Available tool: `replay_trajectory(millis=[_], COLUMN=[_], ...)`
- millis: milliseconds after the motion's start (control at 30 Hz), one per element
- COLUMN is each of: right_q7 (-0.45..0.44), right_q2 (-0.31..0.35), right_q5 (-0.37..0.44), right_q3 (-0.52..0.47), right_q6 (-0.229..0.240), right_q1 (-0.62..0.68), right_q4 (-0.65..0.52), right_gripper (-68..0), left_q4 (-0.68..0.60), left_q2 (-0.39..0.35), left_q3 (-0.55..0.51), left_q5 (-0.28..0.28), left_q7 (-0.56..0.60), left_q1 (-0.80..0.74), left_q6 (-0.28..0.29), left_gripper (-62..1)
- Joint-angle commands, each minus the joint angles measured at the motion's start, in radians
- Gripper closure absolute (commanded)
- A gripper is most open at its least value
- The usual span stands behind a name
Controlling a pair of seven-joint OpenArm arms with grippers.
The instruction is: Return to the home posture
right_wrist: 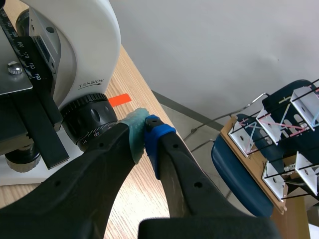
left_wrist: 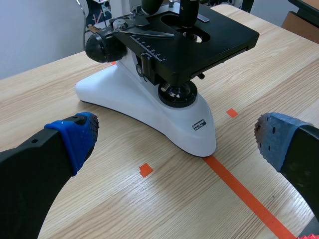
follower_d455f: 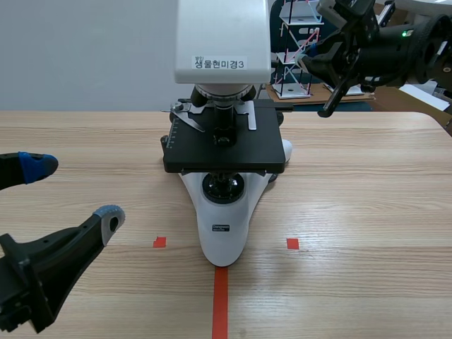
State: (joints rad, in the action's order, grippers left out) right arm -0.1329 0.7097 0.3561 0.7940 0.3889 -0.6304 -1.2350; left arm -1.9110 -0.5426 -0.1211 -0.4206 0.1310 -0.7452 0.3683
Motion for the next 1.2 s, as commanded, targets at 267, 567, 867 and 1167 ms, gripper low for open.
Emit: replay_trajectory(millis=[267, 567, 867, 1167], right_q7=[-0.014, -0.014, -0.014, -0.01], right_q2=[0.013, 0.013, 0.016, 0.03], right_q5=[0.011, 0.011, 0.011, 0.014], right_q3=[-0.018, -0.018, -0.024, -0.236], right_q6=[-0.006, -0.006, -0.007, -0.007], right_q1=[-0.012, -0.012, 0.007, 0.197], right_q4=[-0.016, -0.016, -0.016, -0.09], right_gripper=[-1.1, -1.1, -10.0, -41.0], left_q4=[-0.014, -0.014, -0.014, -0.014], left_q2=[0.008, 0.008, 0.008, 0.008], left_q3=[-0.003, -0.003, -0.003, -0.003], left_q5=[-0.01, -0.01, -0.01, -0.01], left_q7=[0.018, 0.018, 0.018, 0.018], left_q1=[-0.002, -0.002, -0.002, -0.002], left_q6=[0.001, 0.001, 0.001, 0.001], left_gripper=[-62.3, -62.3, -62.3, -62.3])
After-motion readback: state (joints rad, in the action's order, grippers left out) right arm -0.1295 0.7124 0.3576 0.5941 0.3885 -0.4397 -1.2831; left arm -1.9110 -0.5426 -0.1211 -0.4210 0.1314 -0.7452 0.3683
